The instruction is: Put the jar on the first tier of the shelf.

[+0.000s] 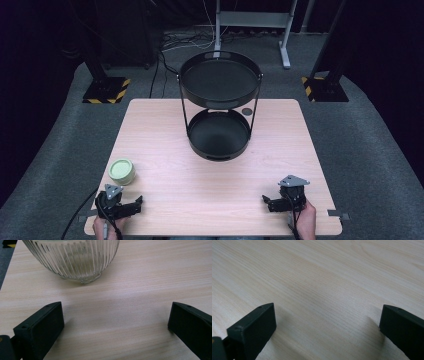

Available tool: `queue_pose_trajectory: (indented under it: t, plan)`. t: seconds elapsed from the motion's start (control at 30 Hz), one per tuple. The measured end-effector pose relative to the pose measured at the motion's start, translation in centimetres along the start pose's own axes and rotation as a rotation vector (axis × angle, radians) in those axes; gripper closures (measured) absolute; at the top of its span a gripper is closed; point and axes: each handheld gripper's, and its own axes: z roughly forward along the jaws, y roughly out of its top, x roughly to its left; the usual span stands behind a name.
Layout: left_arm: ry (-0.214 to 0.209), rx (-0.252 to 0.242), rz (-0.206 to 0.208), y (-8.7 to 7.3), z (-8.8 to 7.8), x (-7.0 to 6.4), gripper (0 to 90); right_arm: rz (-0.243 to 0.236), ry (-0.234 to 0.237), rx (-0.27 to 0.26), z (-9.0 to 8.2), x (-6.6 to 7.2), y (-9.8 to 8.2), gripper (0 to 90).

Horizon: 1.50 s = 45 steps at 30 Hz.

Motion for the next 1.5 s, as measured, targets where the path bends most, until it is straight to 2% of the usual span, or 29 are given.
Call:
queue_pose_trajectory:
  t: [0.3, 0.47, 0.7, 0.87, 1.0, 1.1, 1.5]
  plan:
    - [-0.028, -0.017, -0.007, 0.0, 0.0, 0.2, 0.0, 0.002, 0.01, 0.004, 0.0, -0.1, 0.0, 0.0]
    - [-0.009, -0.023, -0.012, 0.0, 0.0, 0.2, 0.1, 0.0, 0.011, 0.004, 0.1, -0.1, 0.1, 0.0]
    - [-0.018, -0.056, -0.03, -0.1, -0.3, 0.4, 0.1, -0.003, 0.012, 0.003, 0.1, -0.1, 0.1, 0.0]
    - [-0.014, -0.067, -0.023, -0.1, -0.4, 0.4, 0.2, -0.004, 0.013, 0.003, 0.1, -0.1, 0.1, 0.0]
    - [-0.027, -0.07, -0.029, 0.0, -0.5, 0.5, 0.2, -0.004, 0.013, 0.003, 0.1, -0.2, 0.1, 0.0]
    - [-0.039, -0.079, -0.029, 0.2, -0.5, 0.6, 0.2, -0.004, 0.013, 0.003, 0.1, -0.1, 0.1, 0.1]
    - [-0.021, -0.113, -0.007, 1.7, -0.8, 0.9, 0.2, -0.004, 0.013, 0.003, 0.1, -0.1, 0.1, 0.1]
